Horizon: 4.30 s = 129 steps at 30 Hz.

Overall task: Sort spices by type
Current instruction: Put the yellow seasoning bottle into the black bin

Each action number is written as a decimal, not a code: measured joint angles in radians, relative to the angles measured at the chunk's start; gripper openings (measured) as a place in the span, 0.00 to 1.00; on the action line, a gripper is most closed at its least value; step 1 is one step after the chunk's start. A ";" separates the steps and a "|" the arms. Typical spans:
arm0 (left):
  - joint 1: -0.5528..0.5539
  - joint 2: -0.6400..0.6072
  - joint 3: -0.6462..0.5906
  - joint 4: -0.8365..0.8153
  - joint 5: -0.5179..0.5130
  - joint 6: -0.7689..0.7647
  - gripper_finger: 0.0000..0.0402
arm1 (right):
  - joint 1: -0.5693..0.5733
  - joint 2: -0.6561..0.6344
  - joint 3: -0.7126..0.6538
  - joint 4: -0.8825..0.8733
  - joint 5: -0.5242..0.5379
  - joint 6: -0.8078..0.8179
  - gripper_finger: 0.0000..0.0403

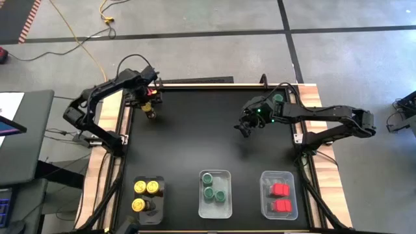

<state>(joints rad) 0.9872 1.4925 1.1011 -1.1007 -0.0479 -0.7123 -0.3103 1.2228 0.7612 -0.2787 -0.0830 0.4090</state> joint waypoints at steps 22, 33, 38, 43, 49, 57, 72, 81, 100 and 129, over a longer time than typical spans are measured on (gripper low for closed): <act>-0.029 -0.048 0.000 0.007 0.047 0.082 0.55 | 0.000 0.000 0.000 -0.001 0.000 -0.004 0.70; -0.245 -0.268 0.000 0.024 0.152 -0.068 0.55 | 0.002 0.000 0.000 -0.002 -0.003 -0.145 0.70; -0.465 -0.393 0.000 0.101 0.142 -0.313 0.55 | 0.013 0.000 0.000 -0.002 -0.011 -0.210 0.70; -0.750 -0.438 0.001 0.291 0.031 -0.522 0.55 | 0.020 0.000 0.000 -0.003 -0.028 -0.222 0.70; -1.025 -0.375 0.022 0.404 -0.070 -0.594 0.55 | 0.045 0.000 0.000 -0.004 -0.029 -0.141 0.70; -1.306 -0.195 0.253 0.298 -0.132 -0.611 0.55 | 0.101 0.000 0.000 -0.003 -0.029 0.015 0.70; -1.655 0.167 0.755 -0.325 -0.157 -0.488 0.55 | 0.187 0.000 0.000 -0.004 -0.027 0.123 0.70; -1.804 0.178 0.705 -0.368 -0.140 -0.549 0.57 | 0.193 0.002 0.000 -0.003 -0.025 0.152 0.70; -1.835 0.178 0.443 -0.181 -0.032 -0.636 0.58 | 0.193 0.140 0.000 0.005 -0.021 0.194 0.70; -1.784 0.178 0.237 0.042 -0.017 -0.676 0.61 | 0.192 0.124 0.000 0.026 -0.025 0.193 0.70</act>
<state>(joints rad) -0.7971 1.6707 1.3376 -1.0589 -0.0650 -1.3885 -0.1181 1.3468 0.7616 -0.2527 -0.1081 0.6022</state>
